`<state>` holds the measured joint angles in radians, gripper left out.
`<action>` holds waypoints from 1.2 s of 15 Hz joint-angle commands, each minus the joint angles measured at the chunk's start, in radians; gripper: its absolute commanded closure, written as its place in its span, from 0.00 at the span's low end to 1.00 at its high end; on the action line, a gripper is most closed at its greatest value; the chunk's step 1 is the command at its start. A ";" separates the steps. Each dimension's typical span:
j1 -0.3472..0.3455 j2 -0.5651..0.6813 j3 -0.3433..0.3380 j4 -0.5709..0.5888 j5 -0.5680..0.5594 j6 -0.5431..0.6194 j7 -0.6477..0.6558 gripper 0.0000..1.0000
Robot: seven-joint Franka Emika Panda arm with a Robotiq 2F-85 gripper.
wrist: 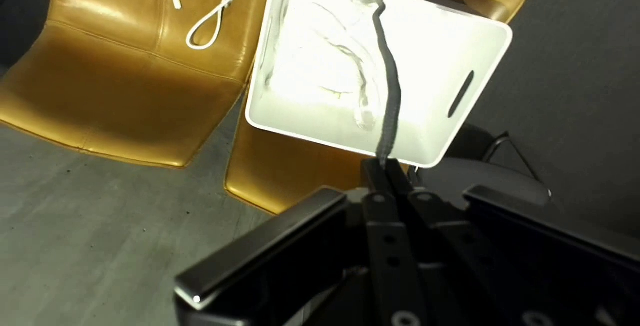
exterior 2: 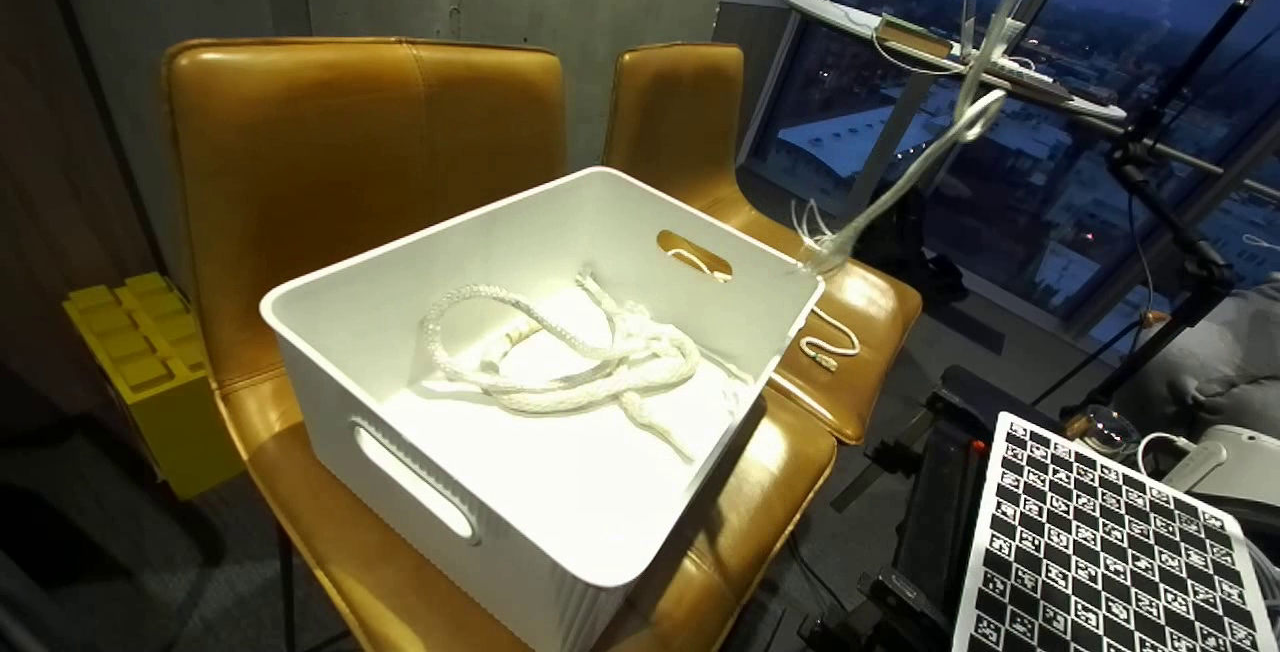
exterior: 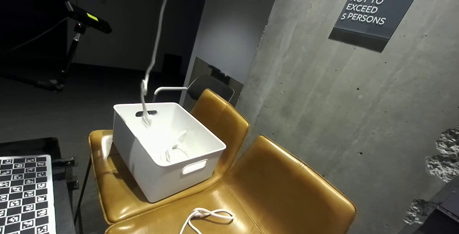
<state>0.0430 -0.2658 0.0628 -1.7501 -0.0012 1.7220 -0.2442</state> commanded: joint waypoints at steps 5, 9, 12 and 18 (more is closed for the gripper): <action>0.033 0.133 0.010 0.137 0.020 0.007 0.078 0.99; 0.030 0.255 0.008 0.118 0.017 0.092 0.075 0.99; 0.024 0.351 0.006 0.131 0.017 0.136 0.072 0.99; -0.007 0.407 -0.003 0.081 0.026 0.142 0.032 0.66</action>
<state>0.0504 0.1522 0.0663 -1.6442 -0.0010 1.8684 -0.1796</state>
